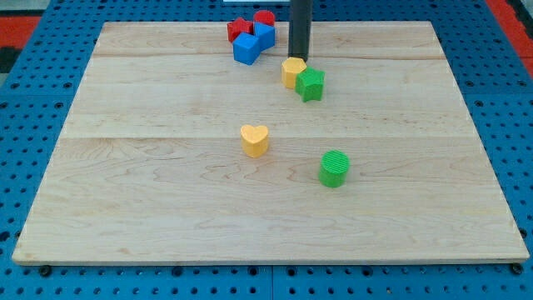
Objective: Move the green star slightly left
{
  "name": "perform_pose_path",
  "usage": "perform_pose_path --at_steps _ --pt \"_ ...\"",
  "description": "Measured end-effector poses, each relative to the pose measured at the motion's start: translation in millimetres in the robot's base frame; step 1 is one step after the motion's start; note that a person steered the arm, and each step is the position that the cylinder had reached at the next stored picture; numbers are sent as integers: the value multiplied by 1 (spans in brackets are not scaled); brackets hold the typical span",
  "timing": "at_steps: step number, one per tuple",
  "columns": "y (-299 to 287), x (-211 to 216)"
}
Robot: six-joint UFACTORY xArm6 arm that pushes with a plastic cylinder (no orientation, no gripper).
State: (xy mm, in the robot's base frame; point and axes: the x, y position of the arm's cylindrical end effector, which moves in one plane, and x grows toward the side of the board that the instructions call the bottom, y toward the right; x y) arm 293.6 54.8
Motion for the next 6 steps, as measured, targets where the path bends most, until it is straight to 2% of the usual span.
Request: perform_pose_path --at_steps 2,3,5,6 --pt "51 54" --pt "57 48" --pt "65 84" --pt "3 63"
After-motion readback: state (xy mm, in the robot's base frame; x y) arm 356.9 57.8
